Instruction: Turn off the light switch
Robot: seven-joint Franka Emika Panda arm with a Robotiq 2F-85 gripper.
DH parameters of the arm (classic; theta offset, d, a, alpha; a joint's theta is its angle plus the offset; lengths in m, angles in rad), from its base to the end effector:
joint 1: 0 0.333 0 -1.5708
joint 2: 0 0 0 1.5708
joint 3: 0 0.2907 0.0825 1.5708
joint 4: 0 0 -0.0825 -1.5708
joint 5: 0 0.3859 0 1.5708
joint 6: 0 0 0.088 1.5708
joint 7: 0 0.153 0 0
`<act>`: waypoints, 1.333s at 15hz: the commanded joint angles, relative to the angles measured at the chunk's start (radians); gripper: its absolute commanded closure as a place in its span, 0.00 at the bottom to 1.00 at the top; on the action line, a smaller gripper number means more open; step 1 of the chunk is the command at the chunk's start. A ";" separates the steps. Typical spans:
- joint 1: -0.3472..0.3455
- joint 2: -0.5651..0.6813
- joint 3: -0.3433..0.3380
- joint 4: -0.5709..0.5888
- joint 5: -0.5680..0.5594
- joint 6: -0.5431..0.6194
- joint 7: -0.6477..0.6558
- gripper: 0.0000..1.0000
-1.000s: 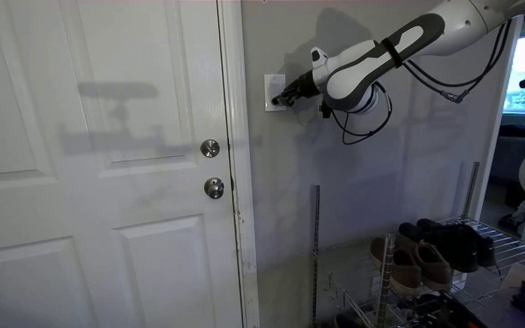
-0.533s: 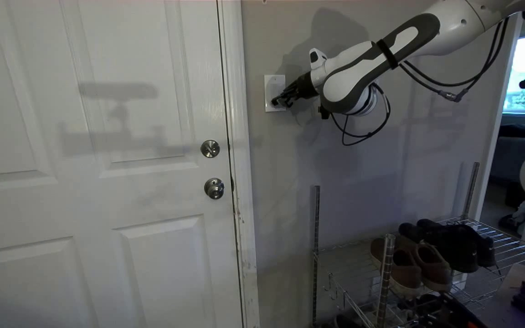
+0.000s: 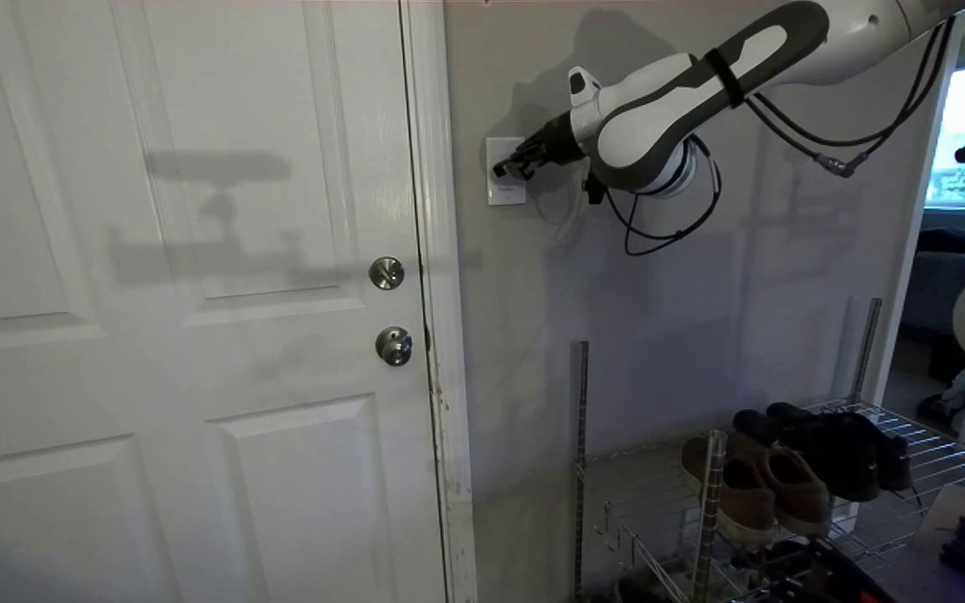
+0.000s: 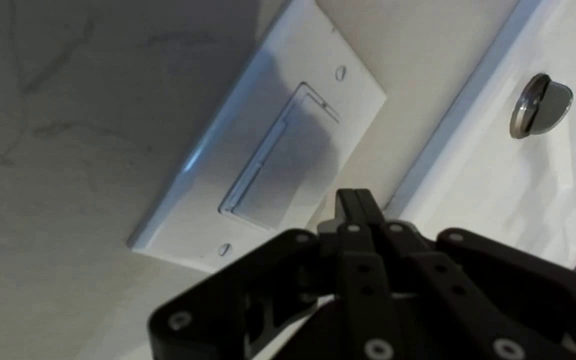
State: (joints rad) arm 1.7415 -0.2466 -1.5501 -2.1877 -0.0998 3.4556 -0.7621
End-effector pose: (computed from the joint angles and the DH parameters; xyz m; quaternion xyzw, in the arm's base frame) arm 0.6104 0.0879 0.5067 0.7217 0.3437 0.5944 0.0876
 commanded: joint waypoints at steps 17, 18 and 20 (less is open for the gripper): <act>-0.361 -0.001 0.268 -0.145 0.060 -0.002 0.026 0.70; -0.361 -0.001 0.268 -0.145 0.060 -0.002 0.026 0.67; -0.361 -0.001 0.268 -0.145 0.060 -0.002 0.026 0.67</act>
State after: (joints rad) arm 1.3809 -0.2471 -1.2818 -2.3324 -0.0399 3.4535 -0.7365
